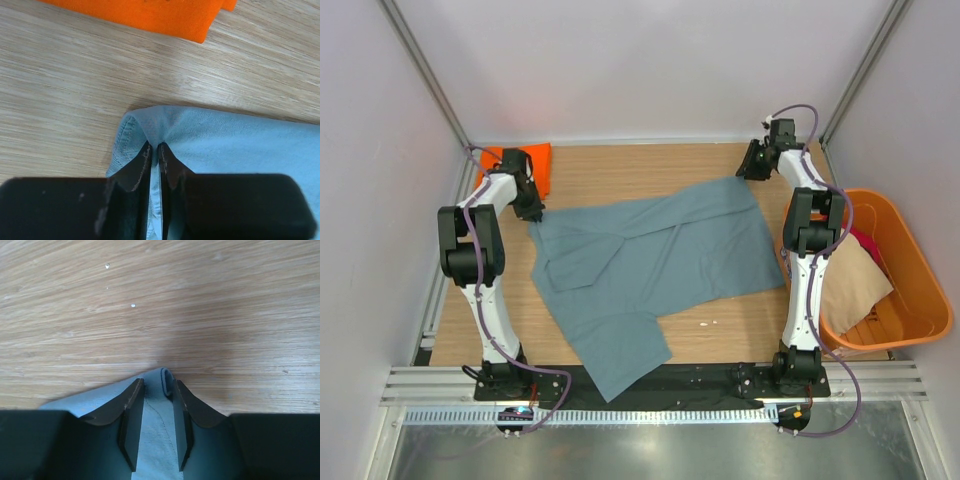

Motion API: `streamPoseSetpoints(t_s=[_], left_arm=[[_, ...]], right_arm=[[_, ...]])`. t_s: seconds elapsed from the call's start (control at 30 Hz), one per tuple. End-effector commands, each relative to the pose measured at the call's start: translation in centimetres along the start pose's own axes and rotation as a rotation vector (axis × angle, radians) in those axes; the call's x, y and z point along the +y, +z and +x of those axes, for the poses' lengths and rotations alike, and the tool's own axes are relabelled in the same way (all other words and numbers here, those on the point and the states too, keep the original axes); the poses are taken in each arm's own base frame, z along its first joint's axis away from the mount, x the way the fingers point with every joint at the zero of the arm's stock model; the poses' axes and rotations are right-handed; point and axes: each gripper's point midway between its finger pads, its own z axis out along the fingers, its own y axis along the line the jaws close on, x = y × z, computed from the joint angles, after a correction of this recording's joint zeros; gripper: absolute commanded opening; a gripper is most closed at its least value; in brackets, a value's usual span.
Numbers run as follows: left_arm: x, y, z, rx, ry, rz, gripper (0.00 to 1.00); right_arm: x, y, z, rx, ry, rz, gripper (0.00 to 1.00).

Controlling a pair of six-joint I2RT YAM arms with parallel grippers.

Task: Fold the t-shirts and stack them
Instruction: Fold the tshirt

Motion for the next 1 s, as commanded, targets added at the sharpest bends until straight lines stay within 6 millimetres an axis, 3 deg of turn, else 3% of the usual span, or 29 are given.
streamPoseSetpoints(t_s=[0.0,0.13,0.2,0.27,0.4,0.57,0.8,0.97], left_arm=[[0.2,-0.3,-1.4,-0.039,-0.01,-0.001,0.11],[0.2,0.1,-1.5,-0.038,-0.018,-0.003,0.09],[0.1,0.4,-1.5,-0.033,-0.027,-0.003,0.0],[0.4,0.7,-1.4,-0.03,-0.036,-0.017,0.0],[1.8,0.7,-1.6,-0.052,-0.076,-0.082,0.0],[2.9,-0.8,-3.0,-0.149,-0.137,-0.114,0.0],[3.8,-2.5,-4.9,-0.247,-0.171,-0.152,0.0],[4.5,-2.6,-5.2,-0.272,-0.196,-0.195,0.0]], right_arm=[[0.8,-1.5,-1.3,-0.032,-0.02,-0.014,0.35],[1.0,-1.2,-1.9,-0.054,-0.004,-0.031,0.19],[1.0,-1.1,-2.4,-0.074,0.013,-0.025,0.06],[1.0,-1.1,-2.9,-0.094,0.046,-0.017,0.02],[0.1,-1.6,-4.1,-0.149,0.061,0.052,0.01],[-1.4,-2.5,-4.9,-0.191,0.071,0.109,0.01],[-1.5,-2.1,-5.0,-0.196,0.081,0.102,0.01],[-1.8,-1.9,-5.4,-0.217,0.099,0.115,0.01]])
